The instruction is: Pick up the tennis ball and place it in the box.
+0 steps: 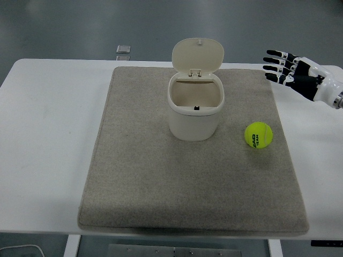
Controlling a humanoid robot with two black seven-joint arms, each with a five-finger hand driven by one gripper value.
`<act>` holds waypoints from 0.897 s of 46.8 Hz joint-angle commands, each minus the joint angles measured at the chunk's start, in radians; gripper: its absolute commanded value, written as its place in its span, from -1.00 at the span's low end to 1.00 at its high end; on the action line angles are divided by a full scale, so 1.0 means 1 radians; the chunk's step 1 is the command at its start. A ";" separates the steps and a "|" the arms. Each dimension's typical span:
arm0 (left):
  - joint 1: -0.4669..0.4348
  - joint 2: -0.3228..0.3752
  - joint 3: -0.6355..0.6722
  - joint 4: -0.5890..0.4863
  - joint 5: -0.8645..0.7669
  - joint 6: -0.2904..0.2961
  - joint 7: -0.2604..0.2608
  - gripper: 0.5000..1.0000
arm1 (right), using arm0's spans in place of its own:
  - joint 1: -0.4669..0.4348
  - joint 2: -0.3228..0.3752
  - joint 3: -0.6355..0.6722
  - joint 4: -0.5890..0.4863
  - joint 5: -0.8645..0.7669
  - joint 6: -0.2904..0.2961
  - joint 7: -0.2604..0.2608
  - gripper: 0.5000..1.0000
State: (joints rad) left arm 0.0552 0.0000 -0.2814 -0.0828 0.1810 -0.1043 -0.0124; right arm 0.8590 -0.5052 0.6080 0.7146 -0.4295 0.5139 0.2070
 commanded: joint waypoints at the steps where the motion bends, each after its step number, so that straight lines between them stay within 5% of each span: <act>1: 0.000 0.000 0.001 0.000 0.000 0.000 0.000 0.97 | 0.000 -0.001 -0.001 0.000 -0.014 0.000 0.002 0.67; 9: 0.000 0.000 0.001 0.000 0.000 0.000 0.000 0.97 | -0.002 -0.001 -0.001 0.003 -0.083 0.009 0.028 0.67; 21: 0.000 0.000 0.001 0.000 0.000 0.000 0.000 0.97 | 0.012 -0.064 0.009 0.029 -0.201 0.097 0.075 0.65; 42: 0.000 0.000 0.001 0.000 0.000 0.000 0.000 0.97 | 0.003 -0.216 -0.002 0.193 -0.612 0.097 0.299 0.61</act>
State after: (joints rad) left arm 0.0552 0.0000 -0.2811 -0.0828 0.1810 -0.1043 -0.0123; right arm 0.8655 -0.7059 0.6083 0.8769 -0.9775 0.6112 0.4739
